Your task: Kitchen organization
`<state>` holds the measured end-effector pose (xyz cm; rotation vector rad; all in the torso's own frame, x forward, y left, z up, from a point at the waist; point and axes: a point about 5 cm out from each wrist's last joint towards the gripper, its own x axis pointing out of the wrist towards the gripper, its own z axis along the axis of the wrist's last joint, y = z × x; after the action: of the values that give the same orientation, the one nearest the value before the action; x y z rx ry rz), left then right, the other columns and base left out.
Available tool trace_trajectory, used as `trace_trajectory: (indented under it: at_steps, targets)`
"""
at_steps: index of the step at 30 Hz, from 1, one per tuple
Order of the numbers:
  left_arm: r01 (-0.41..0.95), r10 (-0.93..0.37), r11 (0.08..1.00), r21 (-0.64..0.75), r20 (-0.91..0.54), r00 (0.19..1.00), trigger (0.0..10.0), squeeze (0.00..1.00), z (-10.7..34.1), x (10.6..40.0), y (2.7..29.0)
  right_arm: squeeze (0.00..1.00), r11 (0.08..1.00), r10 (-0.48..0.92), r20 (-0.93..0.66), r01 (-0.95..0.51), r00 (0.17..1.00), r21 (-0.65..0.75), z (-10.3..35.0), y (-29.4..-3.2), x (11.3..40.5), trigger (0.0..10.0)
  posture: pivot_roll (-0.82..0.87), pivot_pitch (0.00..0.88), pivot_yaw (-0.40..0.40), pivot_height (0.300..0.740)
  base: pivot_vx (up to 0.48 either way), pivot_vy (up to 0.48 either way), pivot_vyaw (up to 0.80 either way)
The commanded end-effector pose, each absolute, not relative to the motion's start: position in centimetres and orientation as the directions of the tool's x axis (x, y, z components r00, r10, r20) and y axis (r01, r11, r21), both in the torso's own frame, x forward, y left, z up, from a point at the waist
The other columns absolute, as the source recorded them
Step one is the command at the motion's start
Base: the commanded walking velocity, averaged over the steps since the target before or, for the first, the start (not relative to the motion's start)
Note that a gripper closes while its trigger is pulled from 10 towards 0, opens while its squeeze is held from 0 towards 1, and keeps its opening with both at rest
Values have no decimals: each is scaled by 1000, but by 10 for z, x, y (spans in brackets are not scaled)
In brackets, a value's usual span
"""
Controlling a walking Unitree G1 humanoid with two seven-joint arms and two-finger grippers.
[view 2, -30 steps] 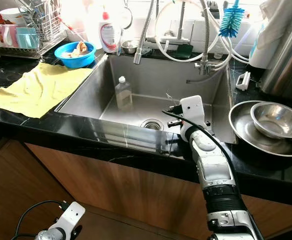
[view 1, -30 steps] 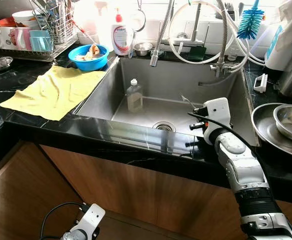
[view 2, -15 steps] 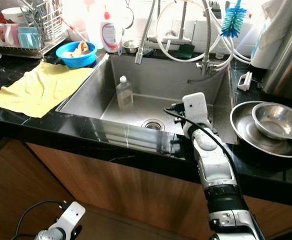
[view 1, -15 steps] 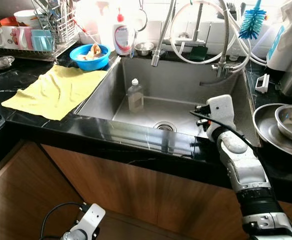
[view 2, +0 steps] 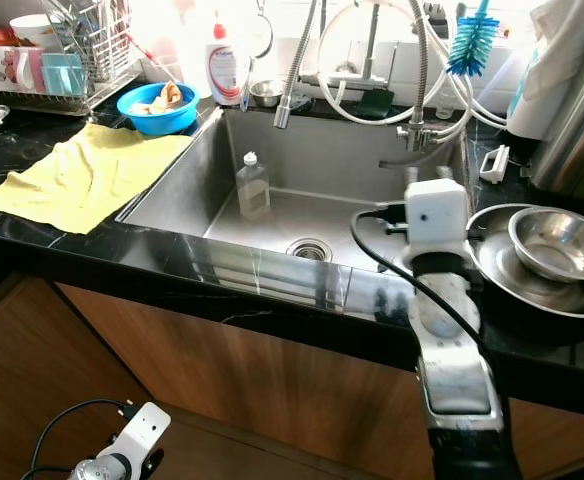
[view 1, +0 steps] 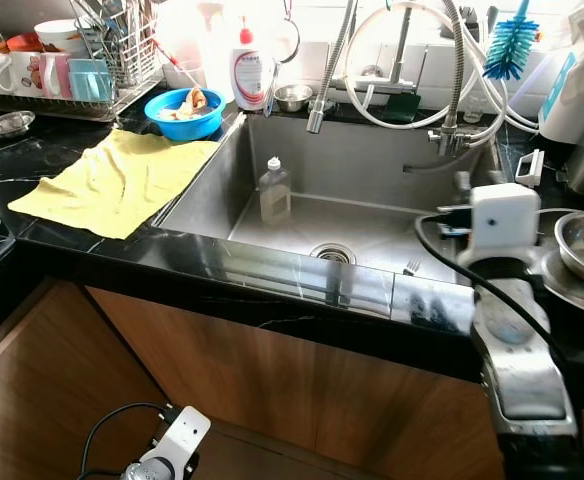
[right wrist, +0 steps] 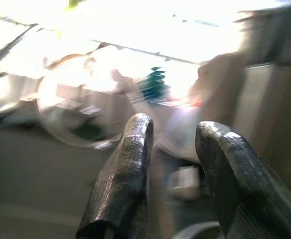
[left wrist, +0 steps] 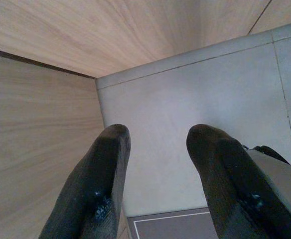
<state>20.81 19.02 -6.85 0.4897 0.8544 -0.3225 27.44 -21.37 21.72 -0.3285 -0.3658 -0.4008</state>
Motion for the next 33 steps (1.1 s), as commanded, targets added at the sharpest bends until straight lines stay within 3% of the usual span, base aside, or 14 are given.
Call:
trace_trajectory:
  at_steps: [1,9,17,19,21,24,25,33]
  targets:
    - [478,-72,830,288,-794,604,10000,0,-70,206,194,0,848,-382,394,486,836,-211,214,-221,263,10000,-144,0,48,740,0,0,0]
    - [477,-71,829,291,-792,606,10000,0,-69,207,194,0,768,-544,298,609,784,-197,189,-248,232,10000,-141,0,47,740,0,0,0]
    - [478,-71,828,293,-792,607,10000,0,-69,207,195,0,754,-536,300,607,789,-251,190,-251,224,10000,-146,0,49,740,0,0,0]
    - [480,-72,827,292,-792,606,10000,0,-69,207,195,0,739,-524,303,602,796,-304,188,-252,222,10000,-145,0,48,740,0,0,0]
    - [478,-71,828,292,-792,607,10000,0,-69,207,195,0,658,-481,310,572,820,-491,187,-255,220,10000,-143,0,46,740,0,0,0]
    - [477,-70,829,292,-792,606,10000,0,-69,207,195,0,636,-470,307,559,828,-533,186,-257,218,10000,-141,0,44,740,0,0,0]
    - [476,-70,830,291,-792,607,10000,0,-69,207,195,0,549,-478,312,557,821,-623,186,-267,213,10000,-139,0,44,740,0,0,0]
    - [480,-71,828,291,-794,604,10000,0,-69,206,195,0,385,-460,337,526,822,-758,190,-279,200,10000,-148,0,48,740,0,0,0]
